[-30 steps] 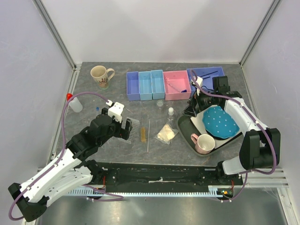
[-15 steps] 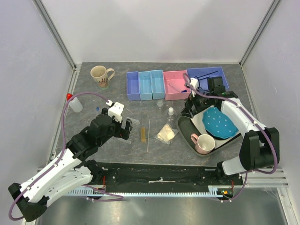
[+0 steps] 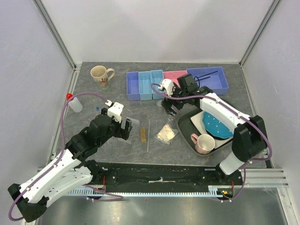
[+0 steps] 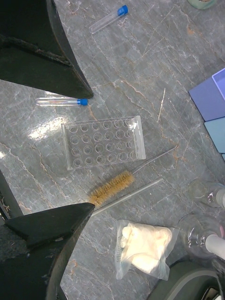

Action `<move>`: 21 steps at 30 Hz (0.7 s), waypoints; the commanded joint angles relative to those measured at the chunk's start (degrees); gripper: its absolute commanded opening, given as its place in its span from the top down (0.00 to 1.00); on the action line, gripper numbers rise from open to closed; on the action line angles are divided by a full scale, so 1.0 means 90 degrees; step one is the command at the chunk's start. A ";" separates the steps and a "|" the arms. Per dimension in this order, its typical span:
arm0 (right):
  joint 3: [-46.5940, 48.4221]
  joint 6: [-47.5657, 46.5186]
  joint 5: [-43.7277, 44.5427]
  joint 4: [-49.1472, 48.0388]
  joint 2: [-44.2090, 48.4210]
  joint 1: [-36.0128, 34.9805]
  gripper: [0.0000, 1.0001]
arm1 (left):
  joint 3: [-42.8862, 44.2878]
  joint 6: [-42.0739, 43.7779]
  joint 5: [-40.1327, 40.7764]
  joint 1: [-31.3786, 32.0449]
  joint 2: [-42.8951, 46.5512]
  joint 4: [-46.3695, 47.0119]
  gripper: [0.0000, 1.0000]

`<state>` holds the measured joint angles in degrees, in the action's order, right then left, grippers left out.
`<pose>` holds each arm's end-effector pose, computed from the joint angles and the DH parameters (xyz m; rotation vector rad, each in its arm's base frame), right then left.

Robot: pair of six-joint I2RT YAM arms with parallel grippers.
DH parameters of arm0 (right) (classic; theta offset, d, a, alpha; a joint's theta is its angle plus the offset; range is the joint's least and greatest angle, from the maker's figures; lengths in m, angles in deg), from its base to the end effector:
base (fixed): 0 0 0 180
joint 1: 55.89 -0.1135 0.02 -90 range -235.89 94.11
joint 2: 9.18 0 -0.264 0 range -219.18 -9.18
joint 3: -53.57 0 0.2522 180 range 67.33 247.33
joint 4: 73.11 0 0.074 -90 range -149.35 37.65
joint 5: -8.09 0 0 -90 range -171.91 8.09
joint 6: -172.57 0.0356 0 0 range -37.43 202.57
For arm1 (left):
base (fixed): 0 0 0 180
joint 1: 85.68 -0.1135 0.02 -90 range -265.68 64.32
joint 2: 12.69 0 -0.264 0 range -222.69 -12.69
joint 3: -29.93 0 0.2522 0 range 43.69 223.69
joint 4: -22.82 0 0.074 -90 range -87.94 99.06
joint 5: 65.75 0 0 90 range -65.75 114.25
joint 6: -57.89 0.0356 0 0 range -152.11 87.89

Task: Organize the chemistry lab equipment

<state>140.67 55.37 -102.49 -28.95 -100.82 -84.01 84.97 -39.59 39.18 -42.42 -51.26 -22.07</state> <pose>0.3026 0.1759 0.2768 -1.2543 2.0409 0.4411 0.1161 -0.0967 0.2980 0.4784 2.0041 -0.2813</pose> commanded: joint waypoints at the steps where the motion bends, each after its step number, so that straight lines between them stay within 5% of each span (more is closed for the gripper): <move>1: 0.0357 0.0336 0.0782 0.0051 -0.0364 -0.0303 0.02 | 0.0023 0.0177 0.0000 -0.0003 0.0066 0.0305 0.02; 21: 0.0601 0.0503 0.1466 0.0363 -0.1595 -0.0675 0.02 | 0.0004 0.0207 -0.0088 0.0007 0.0105 0.0315 0.02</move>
<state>143.49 58.88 -90.18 -26.18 -113.80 -89.82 84.97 -39.59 38.81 -42.42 -51.00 -22.05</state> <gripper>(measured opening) 0.982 0.982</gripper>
